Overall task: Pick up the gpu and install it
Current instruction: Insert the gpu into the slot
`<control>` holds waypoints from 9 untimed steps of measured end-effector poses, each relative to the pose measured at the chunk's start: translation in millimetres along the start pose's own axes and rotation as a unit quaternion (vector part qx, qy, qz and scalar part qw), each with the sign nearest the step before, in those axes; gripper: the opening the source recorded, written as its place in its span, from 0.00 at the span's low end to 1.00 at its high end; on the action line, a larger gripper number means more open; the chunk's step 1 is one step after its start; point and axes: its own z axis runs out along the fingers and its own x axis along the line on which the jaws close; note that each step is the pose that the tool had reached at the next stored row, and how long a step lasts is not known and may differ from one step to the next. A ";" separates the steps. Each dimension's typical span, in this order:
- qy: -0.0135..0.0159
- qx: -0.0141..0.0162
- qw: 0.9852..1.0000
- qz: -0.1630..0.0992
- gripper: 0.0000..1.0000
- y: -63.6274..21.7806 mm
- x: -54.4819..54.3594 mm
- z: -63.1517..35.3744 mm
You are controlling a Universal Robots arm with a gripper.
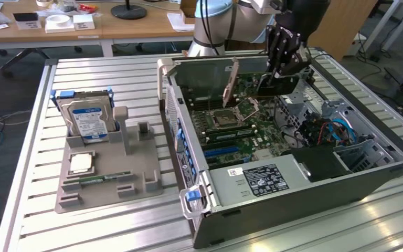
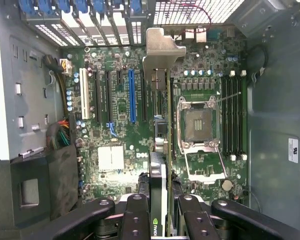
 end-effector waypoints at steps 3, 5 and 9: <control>0.000 0.000 1.000 0.000 0.27 4.0 0.3 0.0; 0.000 0.000 1.000 0.000 0.27 6.9 0.4 0.1; 0.000 0.000 1.000 0.000 0.27 13.1 0.8 0.1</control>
